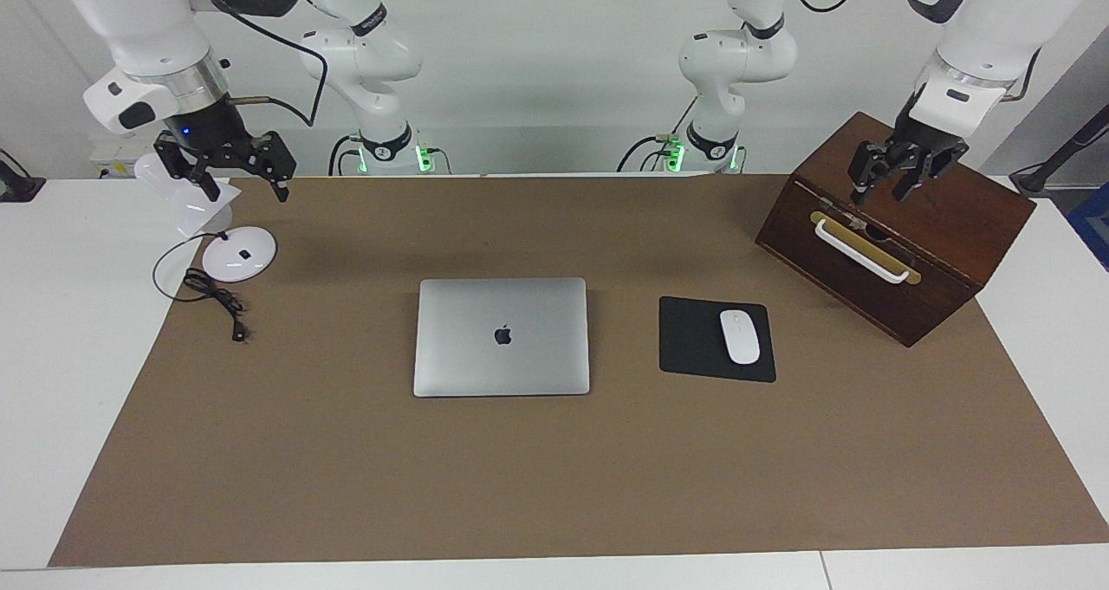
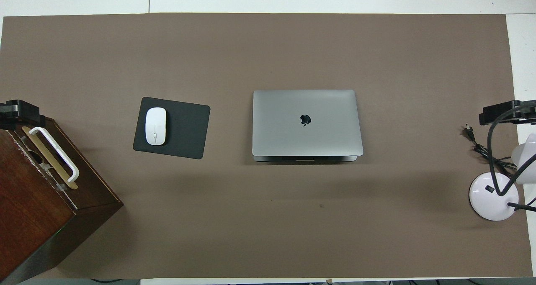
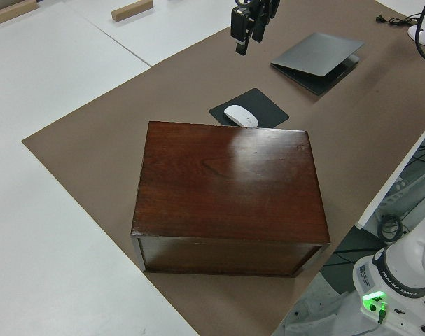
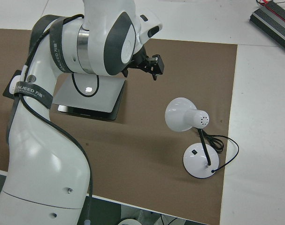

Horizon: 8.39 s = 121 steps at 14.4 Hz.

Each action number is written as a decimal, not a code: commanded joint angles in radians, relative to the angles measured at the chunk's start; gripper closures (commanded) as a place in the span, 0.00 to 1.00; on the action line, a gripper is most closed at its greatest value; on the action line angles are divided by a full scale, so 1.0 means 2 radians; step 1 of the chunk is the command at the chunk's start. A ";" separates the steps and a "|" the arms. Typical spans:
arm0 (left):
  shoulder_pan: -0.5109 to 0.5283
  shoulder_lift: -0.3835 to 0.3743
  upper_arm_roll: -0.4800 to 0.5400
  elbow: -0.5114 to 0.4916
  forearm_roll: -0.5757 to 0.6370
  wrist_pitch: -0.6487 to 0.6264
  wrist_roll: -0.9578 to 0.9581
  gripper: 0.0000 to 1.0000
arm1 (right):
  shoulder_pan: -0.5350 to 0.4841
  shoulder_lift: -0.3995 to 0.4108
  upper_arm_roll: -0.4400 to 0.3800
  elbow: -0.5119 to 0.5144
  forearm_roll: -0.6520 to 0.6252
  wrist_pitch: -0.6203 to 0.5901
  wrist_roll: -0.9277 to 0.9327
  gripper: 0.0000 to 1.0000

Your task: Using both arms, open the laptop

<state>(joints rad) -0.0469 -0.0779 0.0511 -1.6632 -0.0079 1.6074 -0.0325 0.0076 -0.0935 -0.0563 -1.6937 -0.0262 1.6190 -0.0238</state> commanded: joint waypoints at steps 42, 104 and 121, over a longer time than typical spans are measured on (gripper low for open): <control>-0.303 -0.120 0.001 -0.550 -0.023 0.758 -0.055 1.00 | 0.324 -0.164 0.007 -0.442 0.446 0.771 0.205 0.00; -0.374 0.190 0.001 -0.410 -0.020 0.949 -0.056 1.00 | 0.288 0.071 0.047 -0.338 0.816 0.800 -0.059 0.00; -0.373 0.195 0.001 -0.410 -0.017 0.949 -0.056 1.00 | 0.264 0.147 0.047 -0.158 0.818 0.799 -0.059 0.00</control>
<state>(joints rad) -0.7685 0.2639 0.0396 -2.5037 -0.0399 3.4897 -0.1399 0.5682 0.1552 0.0338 -2.0974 1.5843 3.2191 -0.0850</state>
